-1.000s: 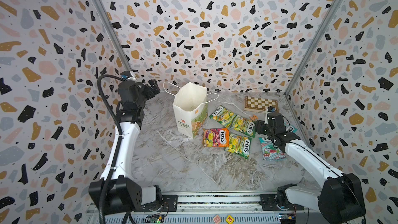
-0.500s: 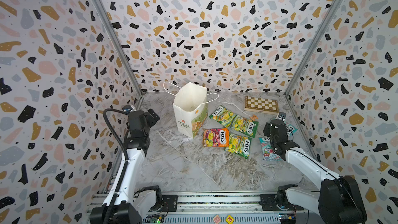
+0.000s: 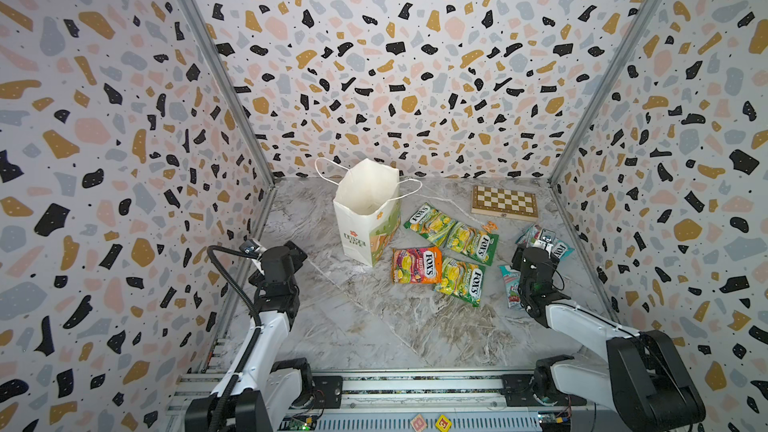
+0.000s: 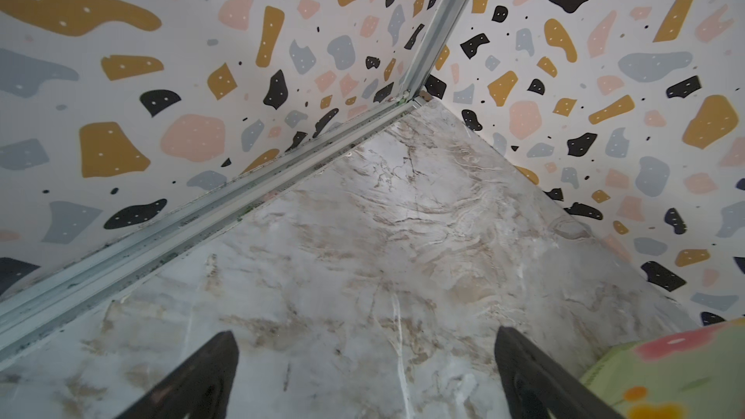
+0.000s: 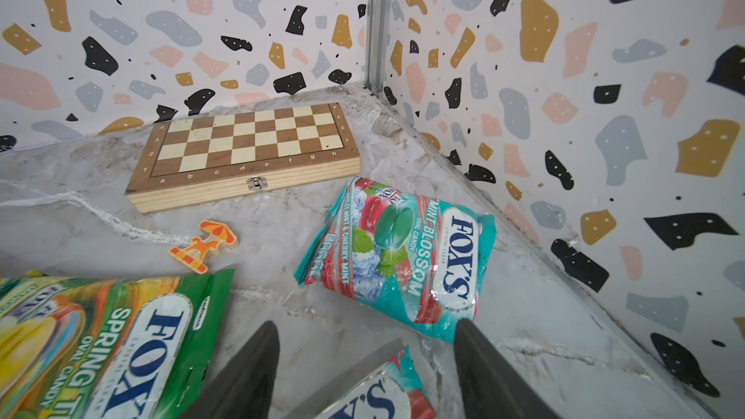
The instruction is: Take the snacks out of the paper bag
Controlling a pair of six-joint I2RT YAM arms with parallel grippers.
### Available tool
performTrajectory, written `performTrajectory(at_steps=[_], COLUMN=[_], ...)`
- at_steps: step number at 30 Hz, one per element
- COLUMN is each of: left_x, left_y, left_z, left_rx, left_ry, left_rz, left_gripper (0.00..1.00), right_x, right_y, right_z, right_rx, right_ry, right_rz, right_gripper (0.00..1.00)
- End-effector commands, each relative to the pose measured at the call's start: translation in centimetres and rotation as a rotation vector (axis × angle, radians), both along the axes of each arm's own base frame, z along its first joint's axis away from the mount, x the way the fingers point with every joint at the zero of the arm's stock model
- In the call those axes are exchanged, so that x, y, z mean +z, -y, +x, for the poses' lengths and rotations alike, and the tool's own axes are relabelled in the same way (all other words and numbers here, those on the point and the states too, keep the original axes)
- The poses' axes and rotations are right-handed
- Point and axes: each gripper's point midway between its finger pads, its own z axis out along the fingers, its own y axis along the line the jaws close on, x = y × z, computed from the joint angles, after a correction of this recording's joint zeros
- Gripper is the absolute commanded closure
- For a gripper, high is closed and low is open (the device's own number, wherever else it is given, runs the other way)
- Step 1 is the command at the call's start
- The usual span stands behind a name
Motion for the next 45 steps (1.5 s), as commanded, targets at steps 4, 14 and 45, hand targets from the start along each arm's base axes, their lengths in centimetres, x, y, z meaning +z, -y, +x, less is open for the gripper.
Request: performTrajectory(at_steps=[4,14,45], left_x=[0.9,0.0,-1.5], left_y=[-1.2,-0.5,6.2], left_z=[0.7,0.3,3.8], left_rx=[0.004,-0.049,-0.346], left_ry=[0.053,0.113,0.143], left_rz=[0.186,0.244,0.466], left_gripper=[0.00,0.00,0.00], right_x=[1.2,1.1,-0.4], right_y=[0.7,-0.7,-3.5], right_z=[-0.2,0.5,1.8], right_rx=[-0.024,0.069,0.351], right_ry=[0.110,0.152,0.206], right_rz=[-0.047,-0.061,-0.075], right_gripper=[0.24,0.22,0.01])
